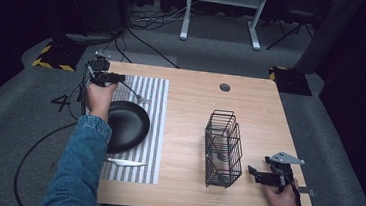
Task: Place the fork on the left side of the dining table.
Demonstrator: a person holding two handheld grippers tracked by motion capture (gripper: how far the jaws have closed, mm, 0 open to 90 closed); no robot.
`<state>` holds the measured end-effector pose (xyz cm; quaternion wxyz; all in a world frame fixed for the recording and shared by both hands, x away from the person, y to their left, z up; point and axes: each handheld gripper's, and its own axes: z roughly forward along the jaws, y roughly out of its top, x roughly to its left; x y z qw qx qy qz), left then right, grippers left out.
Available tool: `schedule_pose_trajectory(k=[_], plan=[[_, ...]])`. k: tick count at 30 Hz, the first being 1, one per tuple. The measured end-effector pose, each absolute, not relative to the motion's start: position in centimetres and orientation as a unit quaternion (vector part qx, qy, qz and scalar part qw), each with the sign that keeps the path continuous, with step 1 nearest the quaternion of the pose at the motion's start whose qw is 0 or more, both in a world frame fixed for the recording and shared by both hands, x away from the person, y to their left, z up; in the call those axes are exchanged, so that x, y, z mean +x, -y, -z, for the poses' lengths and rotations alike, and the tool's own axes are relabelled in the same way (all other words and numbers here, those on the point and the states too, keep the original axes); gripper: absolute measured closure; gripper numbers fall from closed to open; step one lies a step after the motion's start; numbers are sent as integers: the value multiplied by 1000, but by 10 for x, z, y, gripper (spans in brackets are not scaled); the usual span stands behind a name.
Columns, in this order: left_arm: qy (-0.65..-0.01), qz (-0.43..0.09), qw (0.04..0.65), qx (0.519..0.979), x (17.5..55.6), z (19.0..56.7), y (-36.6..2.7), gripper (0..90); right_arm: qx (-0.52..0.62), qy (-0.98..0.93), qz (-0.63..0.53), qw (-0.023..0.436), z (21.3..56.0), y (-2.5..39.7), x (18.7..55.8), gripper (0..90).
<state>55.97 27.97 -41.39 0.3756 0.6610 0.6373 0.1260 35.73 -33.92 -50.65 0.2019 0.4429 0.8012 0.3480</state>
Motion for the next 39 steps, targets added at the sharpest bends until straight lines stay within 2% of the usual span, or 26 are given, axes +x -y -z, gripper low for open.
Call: schedule_pose_trajectory(k=[10,22,39], plan=[[-641,-114,371,662,567,428,-294,535,445,-800,-348,202,506,339,358,154],[-655,-108,367,651,557,439,-309,536,445,-800,-348,203,506,339,358,154],[-662,-109,350,654,553,449,-314,536,445,-800,-348,202,506,339,358,153]])
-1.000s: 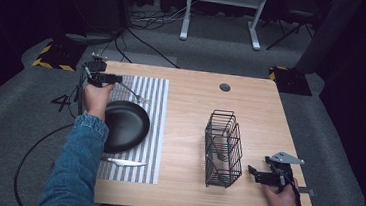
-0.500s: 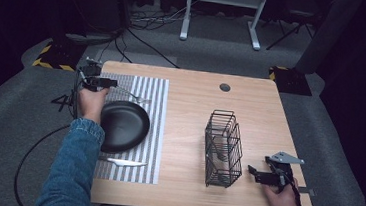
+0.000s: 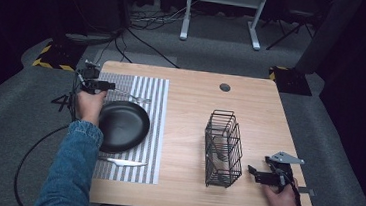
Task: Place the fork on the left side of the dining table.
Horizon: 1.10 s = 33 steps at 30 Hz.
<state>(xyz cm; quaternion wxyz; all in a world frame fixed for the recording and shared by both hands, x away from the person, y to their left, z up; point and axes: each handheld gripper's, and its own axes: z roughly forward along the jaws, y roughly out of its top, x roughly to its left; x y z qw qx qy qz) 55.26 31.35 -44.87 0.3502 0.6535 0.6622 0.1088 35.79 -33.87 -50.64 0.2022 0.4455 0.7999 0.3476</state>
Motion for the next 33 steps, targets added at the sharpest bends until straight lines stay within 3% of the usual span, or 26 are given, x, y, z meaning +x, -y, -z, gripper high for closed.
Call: schedule_pose_trajectory(k=[19,33], plan=[[-679,-115,332,644,548,458,-322,503,445,-800,-347,203,506,339,358,154],[-659,-140,357,647,532,436,-318,497,445,-800,-348,203,506,339,358,154]])
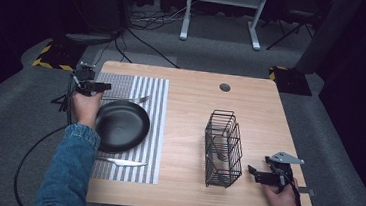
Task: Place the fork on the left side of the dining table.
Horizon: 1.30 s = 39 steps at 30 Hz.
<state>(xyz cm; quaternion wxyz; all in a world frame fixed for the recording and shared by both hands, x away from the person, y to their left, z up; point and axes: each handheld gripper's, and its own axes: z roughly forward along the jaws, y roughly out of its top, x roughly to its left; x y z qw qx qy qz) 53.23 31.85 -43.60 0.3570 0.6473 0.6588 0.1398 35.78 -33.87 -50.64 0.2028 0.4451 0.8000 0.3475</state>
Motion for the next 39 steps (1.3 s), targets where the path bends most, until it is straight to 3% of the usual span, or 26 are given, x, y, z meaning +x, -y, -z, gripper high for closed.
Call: schedule_pose_trajectory(k=[15,27,39], plan=[[-581,-184,401,683,469,378,-305,490,445,-800,-347,203,506,339,358,154],[-520,-215,394,727,411,350,-286,473,445,-800,-348,203,506,339,358,155],[-465,-193,404,764,359,343,-272,424,441,-802,-349,202,506,338,359,156]])
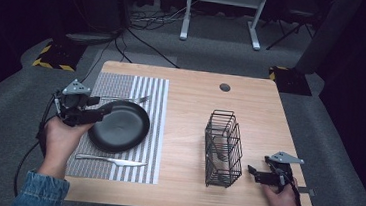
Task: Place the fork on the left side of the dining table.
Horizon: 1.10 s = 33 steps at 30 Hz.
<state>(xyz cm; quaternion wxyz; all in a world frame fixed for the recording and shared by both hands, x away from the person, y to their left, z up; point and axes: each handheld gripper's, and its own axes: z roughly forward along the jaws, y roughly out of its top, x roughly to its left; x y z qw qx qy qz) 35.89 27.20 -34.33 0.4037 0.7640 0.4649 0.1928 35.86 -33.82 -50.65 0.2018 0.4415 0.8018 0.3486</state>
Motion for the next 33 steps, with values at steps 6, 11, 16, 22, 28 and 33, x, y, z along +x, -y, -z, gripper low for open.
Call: schedule_pose_trajectory(k=[6,11,16,22,28,33], plan=[[-447,-179,419,770,334,347,-268,409,440,-803,-348,201,506,338,359,156],[-439,-179,420,774,318,354,-263,404,440,-802,-349,200,506,338,359,156],[-431,-179,427,774,307,361,-256,398,440,-803,-349,201,506,337,359,157],[-413,-181,432,781,288,372,-236,384,440,-803,-349,201,506,337,359,157],[-389,-175,458,780,275,387,-216,381,440,-803,-349,201,506,337,359,157],[-372,-152,464,790,273,401,-201,379,439,-803,-349,201,506,338,359,159]])
